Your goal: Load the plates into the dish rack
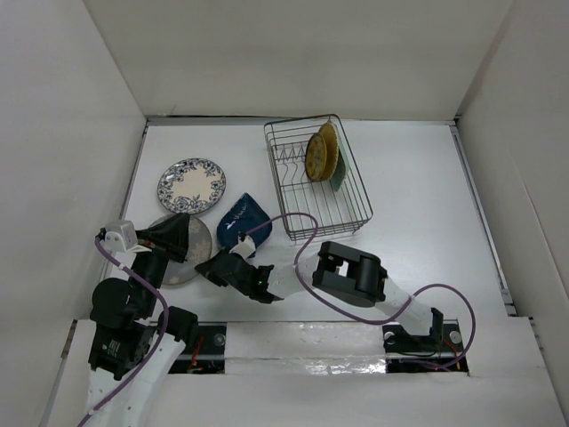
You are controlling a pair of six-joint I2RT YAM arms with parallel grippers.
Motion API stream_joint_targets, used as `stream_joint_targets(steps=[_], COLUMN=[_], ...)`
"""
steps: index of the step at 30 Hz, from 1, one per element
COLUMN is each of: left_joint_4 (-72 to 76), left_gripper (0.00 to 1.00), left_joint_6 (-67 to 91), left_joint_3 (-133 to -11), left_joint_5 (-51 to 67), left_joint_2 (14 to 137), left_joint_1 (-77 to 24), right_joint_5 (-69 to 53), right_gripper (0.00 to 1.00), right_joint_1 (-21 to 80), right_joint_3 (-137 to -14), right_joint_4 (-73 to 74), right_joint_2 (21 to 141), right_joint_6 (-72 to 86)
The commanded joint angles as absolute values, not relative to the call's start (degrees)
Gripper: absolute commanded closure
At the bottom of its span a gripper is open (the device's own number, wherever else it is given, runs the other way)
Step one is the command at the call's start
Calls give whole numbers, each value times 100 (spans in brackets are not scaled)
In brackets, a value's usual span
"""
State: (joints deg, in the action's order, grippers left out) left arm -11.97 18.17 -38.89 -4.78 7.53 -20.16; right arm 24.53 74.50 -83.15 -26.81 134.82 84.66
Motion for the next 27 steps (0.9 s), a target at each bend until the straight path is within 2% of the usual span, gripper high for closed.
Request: stream_joint_targets(steps=[1,3,16,21,27], left_joint_4=[-976,-976,-1046,-1142,-1187], left_gripper=[86,86,86,83,80], left_joint_6=[1854,1854,1828,1784,1767], left_joint_3=[-3937,-3929,-4086,-4411,-4983], left_joint_5=[-457,-457,-826,-914,-870], left_joint_2=[703,703,694,808,1037], left_joint_1=[-2039,-2039,-2039,-2039,-2039], right_joint_5=[2505,2514,3454,2998,2190], right_gripper=[96,100,100,100,100], right_joint_1=[7374,7488,7743,7419,6796], right_joint_3=[-8200,-8113,-8191,-8480,-8394], right_joint_4=[-2839,-2909,-3120,-3156,-3225], right_joint_2=[13623,13483,11797,11382,10900], right_joint_6=[8368,8175,4662,3929,4016])
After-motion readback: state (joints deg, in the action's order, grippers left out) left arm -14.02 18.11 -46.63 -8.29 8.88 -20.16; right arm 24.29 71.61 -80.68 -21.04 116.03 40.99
